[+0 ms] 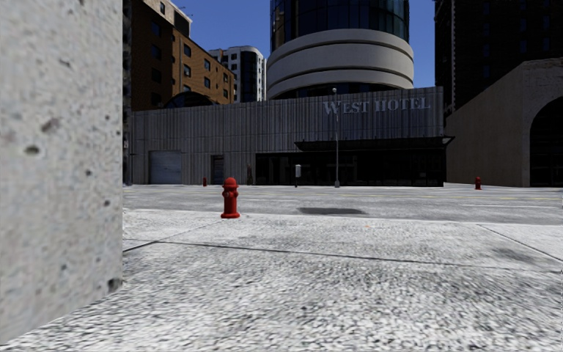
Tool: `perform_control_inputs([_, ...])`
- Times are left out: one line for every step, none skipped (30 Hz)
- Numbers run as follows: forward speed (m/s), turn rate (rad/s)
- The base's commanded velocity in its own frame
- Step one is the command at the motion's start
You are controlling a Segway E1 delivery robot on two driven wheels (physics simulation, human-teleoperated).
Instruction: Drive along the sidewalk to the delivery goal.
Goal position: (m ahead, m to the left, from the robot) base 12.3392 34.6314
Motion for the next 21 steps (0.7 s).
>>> perform_control_inputs([2.0,0.0])
perform_control_inputs([2.0,0.0])
perform_control_inputs([2.0,0.0])
perform_control_inputs([2.0,0.0])
perform_control_inputs([2.0,0.0])
perform_control_inputs([2.0,0.0])
perform_control_inputs([2.0,0.0])
perform_control_inputs([2.0,0.0])
perform_control_inputs([2.0,0.0])
perform_control_inputs([2.0,0.0])
perform_control_inputs([2.0,0.0])
perform_control_inputs([2.0,0.0])
perform_control_inputs([2.0,0.1])
perform_control_inputs([2.0,0.34])
perform_control_inputs([2.0,0.48])
perform_control_inputs([2.0,0.48])
perform_control_inputs([2.0,0.55])
perform_control_inputs([2.0,0.7])
perform_control_inputs([2.0,0.8])
perform_control_inputs([2.0,0.83])
perform_control_inputs([2.0,0.83])
